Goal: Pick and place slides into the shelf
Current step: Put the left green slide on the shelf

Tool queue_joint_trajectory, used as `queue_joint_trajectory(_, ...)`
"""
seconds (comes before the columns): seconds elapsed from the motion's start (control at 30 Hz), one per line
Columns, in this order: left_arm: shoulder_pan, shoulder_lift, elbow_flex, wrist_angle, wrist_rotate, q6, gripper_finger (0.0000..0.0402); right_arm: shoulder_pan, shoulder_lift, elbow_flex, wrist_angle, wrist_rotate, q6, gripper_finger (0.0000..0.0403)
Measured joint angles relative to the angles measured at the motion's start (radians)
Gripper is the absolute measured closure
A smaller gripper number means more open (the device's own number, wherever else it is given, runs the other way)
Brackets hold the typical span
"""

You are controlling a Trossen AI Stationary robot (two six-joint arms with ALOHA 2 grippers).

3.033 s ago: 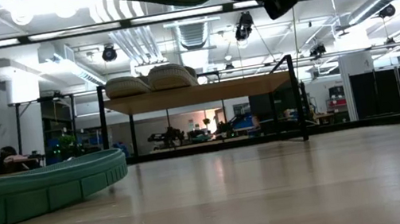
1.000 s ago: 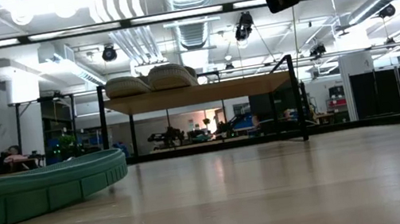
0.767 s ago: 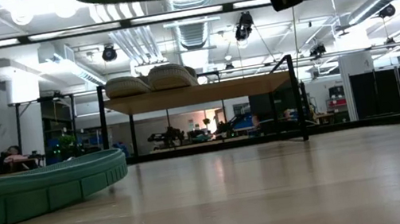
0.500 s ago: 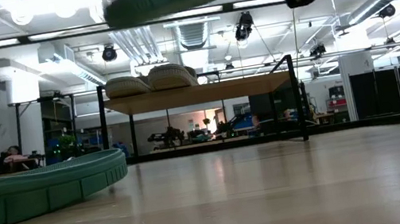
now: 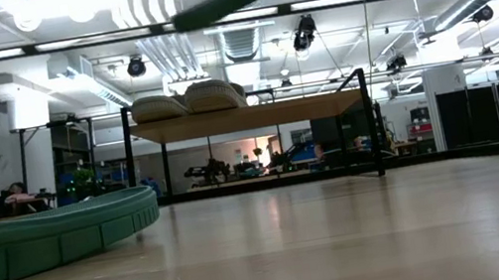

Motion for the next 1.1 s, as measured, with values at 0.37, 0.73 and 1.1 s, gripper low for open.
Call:
queue_joint_trajectory(0.37,0.019,0.012,-0.028,0.133,-0.073,-0.114,0.0275,0.130,-0.062,0.000,0.034,0.434,-0.155,0.0371)
queue_joint_trajectory(0.73,0.093,0.015,-0.169,0.554,0.124,-0.130,0.0275,0.264,-0.053,-0.006,0.042,0.726,-0.246,0.0371)
queue_joint_trajectory(1.1,0.223,0.026,-0.331,1.043,0.593,-0.162,0.0275,0.303,-0.056,-0.006,0.055,0.767,-0.339,0.0371)
